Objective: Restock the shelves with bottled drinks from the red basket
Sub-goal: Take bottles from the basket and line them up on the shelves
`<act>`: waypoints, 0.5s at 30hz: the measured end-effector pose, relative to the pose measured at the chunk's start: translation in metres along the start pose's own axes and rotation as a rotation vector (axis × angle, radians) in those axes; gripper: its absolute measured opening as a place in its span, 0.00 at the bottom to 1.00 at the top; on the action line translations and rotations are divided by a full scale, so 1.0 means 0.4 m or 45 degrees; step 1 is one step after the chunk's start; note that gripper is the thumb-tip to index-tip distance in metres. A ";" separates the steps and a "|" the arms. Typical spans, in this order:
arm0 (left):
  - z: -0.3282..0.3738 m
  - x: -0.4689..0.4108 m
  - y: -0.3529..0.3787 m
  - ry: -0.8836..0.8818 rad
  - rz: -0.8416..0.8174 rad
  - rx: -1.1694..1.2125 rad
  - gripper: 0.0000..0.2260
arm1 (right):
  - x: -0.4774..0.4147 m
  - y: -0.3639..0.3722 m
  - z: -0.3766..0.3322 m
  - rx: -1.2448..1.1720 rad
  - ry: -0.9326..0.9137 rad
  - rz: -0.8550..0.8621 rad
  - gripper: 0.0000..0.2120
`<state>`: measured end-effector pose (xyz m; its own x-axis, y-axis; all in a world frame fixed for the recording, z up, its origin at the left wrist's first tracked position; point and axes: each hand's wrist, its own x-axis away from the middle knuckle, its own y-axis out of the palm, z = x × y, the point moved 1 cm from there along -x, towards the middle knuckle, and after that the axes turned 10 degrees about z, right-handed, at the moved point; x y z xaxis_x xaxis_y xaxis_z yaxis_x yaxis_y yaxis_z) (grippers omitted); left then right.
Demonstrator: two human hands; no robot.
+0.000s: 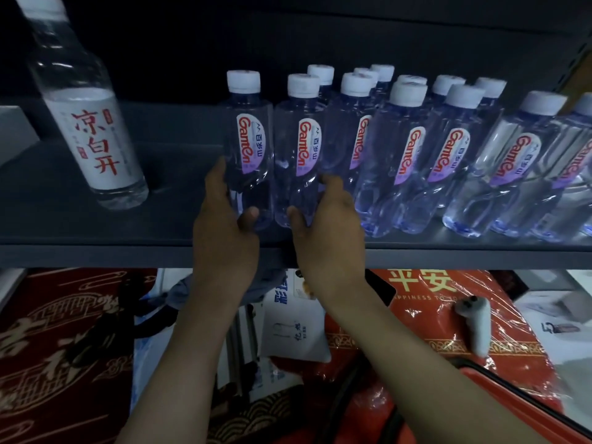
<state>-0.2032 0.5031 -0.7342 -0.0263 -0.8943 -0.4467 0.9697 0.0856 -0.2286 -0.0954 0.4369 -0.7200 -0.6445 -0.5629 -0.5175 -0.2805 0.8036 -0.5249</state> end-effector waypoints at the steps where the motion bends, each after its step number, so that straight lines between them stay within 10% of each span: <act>1: 0.004 0.004 -0.002 0.023 -0.014 -0.046 0.34 | -0.001 -0.003 0.000 -0.021 0.007 -0.016 0.25; 7: 0.068 0.115 -0.032 0.355 -0.054 -0.310 0.34 | 0.070 -0.129 0.019 -0.039 -0.142 -0.222 0.32; 15: 0.167 0.453 0.134 0.943 -0.705 -0.585 0.29 | 0.277 -0.473 0.261 0.539 -0.135 -0.181 0.28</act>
<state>-0.1397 0.3164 -0.7696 -0.7344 -0.3784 -0.5635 0.5941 0.0431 -0.8033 -0.0394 0.2024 -0.7486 -0.5383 -0.6961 -0.4751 -0.0310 0.5797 -0.8142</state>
